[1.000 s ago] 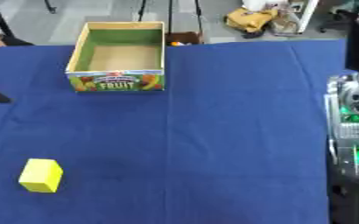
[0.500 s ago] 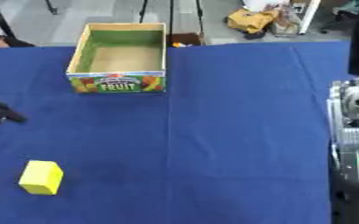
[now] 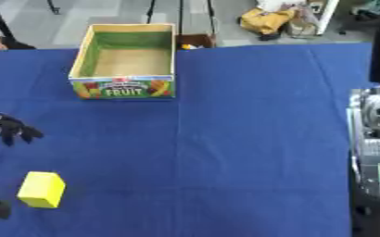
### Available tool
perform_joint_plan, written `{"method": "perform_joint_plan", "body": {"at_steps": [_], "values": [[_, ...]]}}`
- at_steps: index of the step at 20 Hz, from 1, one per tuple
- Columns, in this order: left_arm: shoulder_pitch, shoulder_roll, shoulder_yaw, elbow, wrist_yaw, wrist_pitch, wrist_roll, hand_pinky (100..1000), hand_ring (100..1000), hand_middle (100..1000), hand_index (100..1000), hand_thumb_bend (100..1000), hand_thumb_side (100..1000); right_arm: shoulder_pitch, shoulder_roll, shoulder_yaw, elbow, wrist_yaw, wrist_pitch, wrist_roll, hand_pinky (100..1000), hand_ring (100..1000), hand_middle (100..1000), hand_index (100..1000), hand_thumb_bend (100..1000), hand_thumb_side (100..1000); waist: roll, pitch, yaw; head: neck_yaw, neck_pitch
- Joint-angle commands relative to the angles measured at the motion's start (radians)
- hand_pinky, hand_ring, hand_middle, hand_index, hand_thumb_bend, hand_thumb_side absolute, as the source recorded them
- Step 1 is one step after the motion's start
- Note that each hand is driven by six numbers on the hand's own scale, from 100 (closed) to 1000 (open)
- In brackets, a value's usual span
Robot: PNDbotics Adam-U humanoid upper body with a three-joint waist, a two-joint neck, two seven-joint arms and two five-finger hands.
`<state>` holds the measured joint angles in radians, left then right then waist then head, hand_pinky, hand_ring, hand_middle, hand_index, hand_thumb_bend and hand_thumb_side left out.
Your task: Pick up objects on the table and place them in the box.
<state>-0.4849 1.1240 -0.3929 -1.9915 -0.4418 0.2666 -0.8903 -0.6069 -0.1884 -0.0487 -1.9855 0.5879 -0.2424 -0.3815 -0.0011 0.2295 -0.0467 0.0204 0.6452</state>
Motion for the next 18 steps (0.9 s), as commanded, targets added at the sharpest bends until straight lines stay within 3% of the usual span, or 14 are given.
{"method": "perform_joint_plan", "body": {"at_steps": [1,11,18], "values": [[-0.023,0.010,-0.014,-0.009,-0.021,0.037,-0.003,679,755,803,988,796,646,-0.010,-0.007,-0.004,-0.015,-0.002,0.003,0.000,759,856,695,863,100,1000,0.002,-0.011,0.002,0.005,-0.014],[-0.020,-0.016,-0.058,0.001,-0.043,0.081,-0.001,662,740,788,921,795,621,-0.011,-0.006,-0.007,-0.015,-0.003,0.007,-0.003,759,855,690,864,100,1000,-0.001,-0.004,0.004,0.003,-0.018],[0.004,-0.034,-0.072,0.020,-0.110,0.053,0.035,660,742,790,904,746,620,-0.012,-0.004,-0.009,-0.015,-0.003,0.010,-0.006,759,855,686,864,100,1000,-0.004,0.002,0.003,-0.001,-0.023]]}}
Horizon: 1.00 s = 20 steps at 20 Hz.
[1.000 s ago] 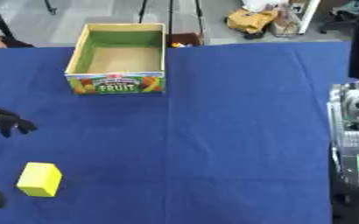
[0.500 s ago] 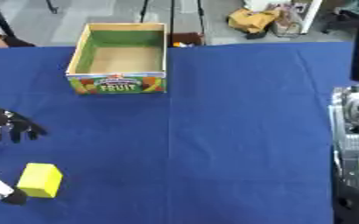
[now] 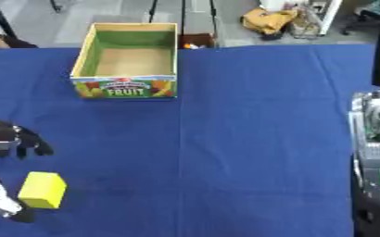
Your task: Pick up objects on the table and place them in the box.
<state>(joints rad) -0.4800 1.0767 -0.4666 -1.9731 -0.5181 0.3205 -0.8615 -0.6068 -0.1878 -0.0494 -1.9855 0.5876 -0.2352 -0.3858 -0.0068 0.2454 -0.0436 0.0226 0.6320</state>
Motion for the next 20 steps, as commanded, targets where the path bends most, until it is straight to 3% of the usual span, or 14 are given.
{"method": "perform_joint_plan", "body": {"at_steps": [1,6,20], "values": [[0.003,0.010,-0.001,0.007,-0.050,-0.011,0.013,660,742,795,906,741,625,-0.012,-0.004,-0.008,-0.015,-0.003,0.003,-0.002,759,855,685,864,100,1000,0.001,-0.013,-0.001,-0.004,-0.011],[0.014,-0.013,-0.013,0.053,-0.077,-0.033,0.035,658,739,801,905,748,622,-0.013,-0.003,-0.009,-0.015,-0.003,0.004,-0.002,758,855,683,863,100,1000,-0.001,-0.009,-0.002,-0.007,-0.014],[0.019,-0.045,-0.023,0.158,0.008,-0.006,0.094,646,722,781,875,739,612,-0.014,0.000,-0.013,-0.015,-0.003,0.009,-0.010,758,855,681,864,100,1000,-0.005,-0.003,-0.008,-0.005,-0.013]]}}
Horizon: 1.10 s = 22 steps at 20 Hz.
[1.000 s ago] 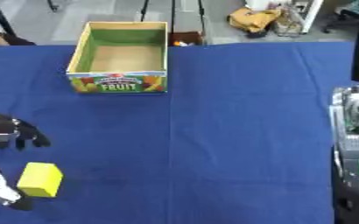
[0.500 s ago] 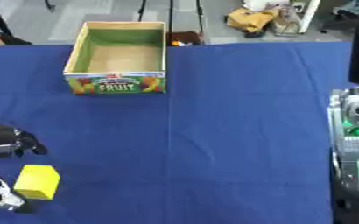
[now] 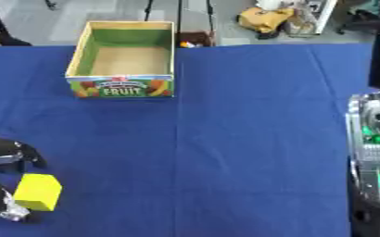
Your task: Pick up objects on the table and place them in the box.
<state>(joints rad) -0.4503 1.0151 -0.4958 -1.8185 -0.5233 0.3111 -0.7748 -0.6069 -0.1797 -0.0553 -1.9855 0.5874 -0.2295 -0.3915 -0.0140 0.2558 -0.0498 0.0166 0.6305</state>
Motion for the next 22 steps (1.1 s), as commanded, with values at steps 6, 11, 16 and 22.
{"method": "perform_joint_plan", "body": {"at_steps": [6,11,16,22], "values": [[-0.011,0.011,0.005,0.022,0.035,0.003,0.001,635,710,779,870,713,593,-0.015,-0.007,-0.007,-0.015,-0.003,0.005,-0.006,757,855,680,864,100,1000,0.001,-0.012,-0.003,0.005,-0.014],[-0.009,0.011,0.007,0.021,0.057,0.012,0.005,612,675,735,840,653,585,-0.014,-0.007,-0.008,-0.015,-0.003,0.008,-0.010,757,855,679,864,100,1000,0.001,-0.010,-0.004,0.006,-0.014],[-0.007,0.014,0.011,0.010,0.071,0.021,0.012,590,644,689,811,600,589,-0.014,-0.007,-0.009,-0.015,-0.003,0.011,-0.013,757,855,678,864,100,1000,0.000,-0.010,-0.003,0.007,-0.016],[-0.006,0.013,0.009,0.010,0.073,0.026,0.007,570,620,659,795,564,575,-0.014,-0.006,-0.010,-0.015,-0.003,0.012,-0.018,756,855,678,864,100,1000,-0.002,-0.009,-0.005,0.009,-0.019]]}}
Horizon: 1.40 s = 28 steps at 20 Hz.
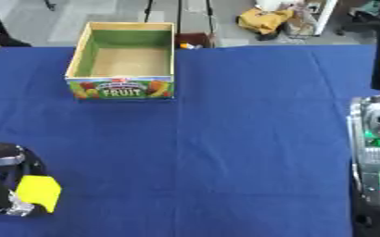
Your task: Pick up objects on the table and place them in the box.
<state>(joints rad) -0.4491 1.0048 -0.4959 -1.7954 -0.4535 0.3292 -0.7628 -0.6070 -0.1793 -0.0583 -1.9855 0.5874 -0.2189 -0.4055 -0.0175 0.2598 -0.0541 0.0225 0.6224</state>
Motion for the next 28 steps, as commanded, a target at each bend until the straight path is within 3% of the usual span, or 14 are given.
{"method": "perform_joint_plan", "body": {"at_steps": [1,7,12,18,28], "values": [[-0.007,0.023,0.008,-0.012,0.003,0.007,-0.007,569,619,659,795,553,573,-0.014,-0.006,-0.007,-0.015,-0.003,0.002,-0.004,756,855,677,864,100,1000,0.002,-0.012,-0.001,0.003,-0.011],[-0.006,0.021,0.007,-0.008,0.001,-0.007,-0.025,579,633,708,845,531,516,-0.014,-0.007,-0.009,-0.015,-0.003,0.004,-0.008,756,855,676,864,100,1000,0.000,-0.010,0.000,0.003,-0.011],[-0.007,0.021,0.010,-0.010,-0.001,-0.011,-0.038,578,631,707,845,460,487,-0.014,-0.006,-0.009,-0.015,-0.004,0.006,-0.010,756,855,676,863,100,1000,-0.001,-0.009,0.000,0.004,-0.014],[-0.013,0.015,0.007,-0.002,-0.006,-0.007,-0.024,553,608,656,802,370,505,-0.013,-0.006,-0.010,-0.015,-0.005,0.007,-0.011,755,855,674,863,100,1000,-0.001,-0.008,-0.002,0.003,-0.017],[-0.022,0.004,0.003,0.014,-0.034,-0.011,0.008,503,550,554,718,248,453,-0.012,-0.004,-0.011,-0.015,-0.006,0.008,-0.013,755,855,673,863,100,1000,-0.001,-0.004,-0.003,0.004,-0.020]]}}
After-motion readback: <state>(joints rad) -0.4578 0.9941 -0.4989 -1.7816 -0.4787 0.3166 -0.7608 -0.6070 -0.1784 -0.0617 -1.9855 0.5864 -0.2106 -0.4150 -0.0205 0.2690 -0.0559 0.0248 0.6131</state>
